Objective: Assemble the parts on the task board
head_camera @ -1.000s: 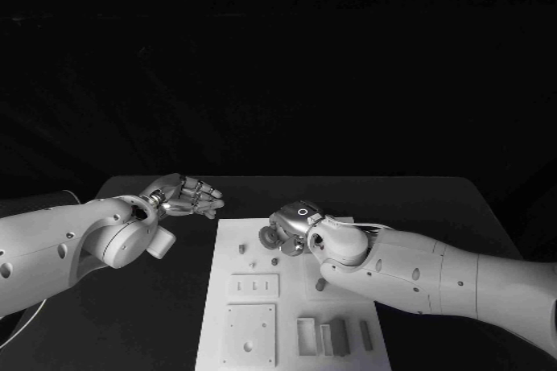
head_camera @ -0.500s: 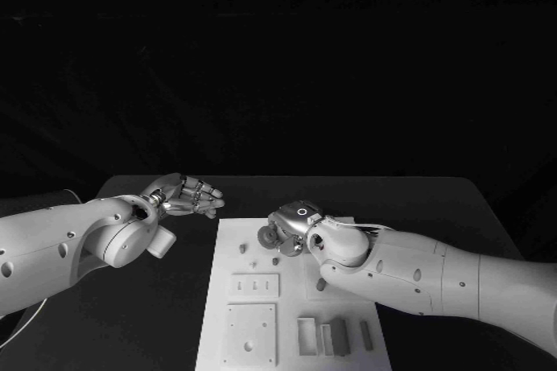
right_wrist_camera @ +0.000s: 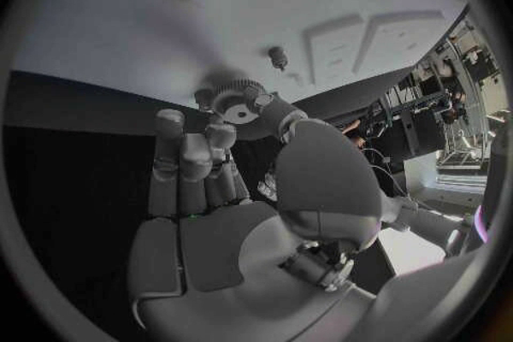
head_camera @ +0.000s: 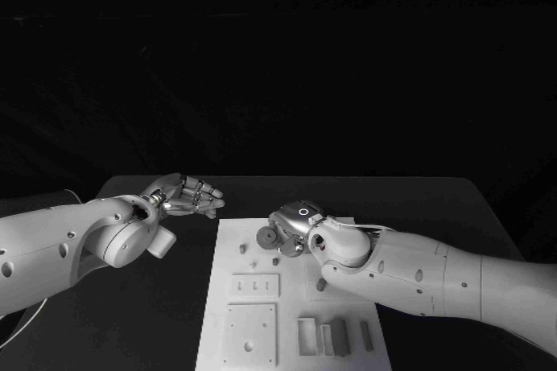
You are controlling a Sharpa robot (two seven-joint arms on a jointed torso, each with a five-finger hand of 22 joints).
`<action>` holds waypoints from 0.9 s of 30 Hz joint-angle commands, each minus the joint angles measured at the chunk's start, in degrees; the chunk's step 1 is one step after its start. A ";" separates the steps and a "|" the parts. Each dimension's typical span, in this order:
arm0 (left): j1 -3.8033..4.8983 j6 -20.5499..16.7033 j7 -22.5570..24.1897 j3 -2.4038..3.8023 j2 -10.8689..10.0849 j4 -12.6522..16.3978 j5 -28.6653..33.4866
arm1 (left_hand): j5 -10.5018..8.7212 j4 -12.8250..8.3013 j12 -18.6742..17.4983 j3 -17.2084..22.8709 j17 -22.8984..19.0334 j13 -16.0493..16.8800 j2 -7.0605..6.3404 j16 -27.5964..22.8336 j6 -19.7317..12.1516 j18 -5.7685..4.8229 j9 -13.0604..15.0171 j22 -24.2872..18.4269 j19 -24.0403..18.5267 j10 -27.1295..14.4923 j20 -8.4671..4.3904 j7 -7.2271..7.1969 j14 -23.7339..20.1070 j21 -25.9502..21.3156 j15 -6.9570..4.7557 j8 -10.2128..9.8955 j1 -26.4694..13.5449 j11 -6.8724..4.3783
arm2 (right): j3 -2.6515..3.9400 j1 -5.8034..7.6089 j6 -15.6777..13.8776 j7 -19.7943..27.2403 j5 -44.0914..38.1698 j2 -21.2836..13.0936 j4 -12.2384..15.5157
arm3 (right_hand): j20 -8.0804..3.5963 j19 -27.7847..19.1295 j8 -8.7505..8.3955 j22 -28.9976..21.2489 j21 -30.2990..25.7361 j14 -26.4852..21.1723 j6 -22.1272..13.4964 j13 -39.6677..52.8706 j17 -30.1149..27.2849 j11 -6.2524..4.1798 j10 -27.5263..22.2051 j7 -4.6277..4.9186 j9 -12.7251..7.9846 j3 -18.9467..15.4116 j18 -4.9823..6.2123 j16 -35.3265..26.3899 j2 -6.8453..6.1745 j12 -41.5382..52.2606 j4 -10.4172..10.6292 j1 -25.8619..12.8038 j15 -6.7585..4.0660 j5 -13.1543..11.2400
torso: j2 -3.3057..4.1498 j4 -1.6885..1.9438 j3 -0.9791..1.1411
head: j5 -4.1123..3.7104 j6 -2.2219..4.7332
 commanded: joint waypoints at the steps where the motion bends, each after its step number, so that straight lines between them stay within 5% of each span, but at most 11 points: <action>1: 0.11 0.44 0.49 0.04 0.05 0.12 -0.11 | 0.00 -0.02 -0.33 0.30 0.07 0.05 -0.44 -0.29 -0.36 0.42 0.06 0.09 0.36 -0.37 -0.19 -0.06 0.35 -0.37 0.09 -0.22 -0.28 0.08 | 0.00 -0.04 -0.29 -0.05 0.05 0.02 0.12 | -0.23 -0.06 -0.15 0.87 -0.12 0.41 2.23 -0.09 0.00 1.28 -2.20 1.95 -0.07 0.10 0.87 -0.22 -0.70 0.27 0.35 -0.07 0.19 0.15 | 0.04 0.03 0.02 | -0.02 -0.02; 12: 0.11 0.45 0.47 0.04 0.08 0.11 -0.11 | 0.00 -0.02 -0.36 0.31 0.09 0.06 -0.44 -0.31 -0.38 0.42 0.07 0.10 0.36 -0.38 -0.19 -0.06 0.36 -0.38 0.09 -0.23 -0.26 0.09 | 0.00 -0.05 -1.09 -0.02 0.79 0.42 0.23 | -0.23 -0.03 -0.05 0.88 -0.15 0.42 2.36 -0.09 0.01 1.29 -2.21 1.93 -0.08 0.22 0.87 -0.22 -0.56 0.32 0.85 -0.24 0.22 0.14 | 0.02 0.01 0.00 | -0.06 -0.05; 21: 0.11 0.37 0.43 0.04 0.01 0.15 -0.11 | 0.01 -0.02 -0.40 0.31 0.12 0.05 -0.46 -0.34 -0.44 0.42 0.06 0.11 0.37 -0.44 -0.19 -0.03 0.38 -0.39 0.09 -0.26 -0.24 0.12 | 0.00 -0.05 -0.11 -0.22 2.23 0.74 -0.03 | -0.29 -0.07 0.20 0.91 -0.33 0.43 2.65 -0.18 0.05 1.13 -2.28 1.78 -0.25 -0.29 0.87 -0.21 -2.07 0.41 7.20 -5.74 0.10 -0.38 | 0.01 0.02 -0.06 | -0.12 -0.05; 27: 0.11 0.29 0.40 0.04 -0.06 0.25 -0.12 | 0.00 -0.02 -0.43 0.31 0.14 0.05 -0.46 -0.36 -0.47 0.42 0.06 0.12 0.37 -0.46 -0.18 -0.02 0.38 -0.40 0.09 -0.28 -0.24 0.13 | 0.00 -0.05 0.30 -0.18 2.30 0.88 -0.09 | -0.40 -0.11 0.26 0.95 -0.33 0.40 2.72 -0.18 0.07 1.08 -2.30 1.73 -0.26 -0.19 0.87 -0.20 -2.27 0.44 7.74 -5.90 0.04 -0.52 | 0.05 0.00 -0.05 | -0.12 -0.01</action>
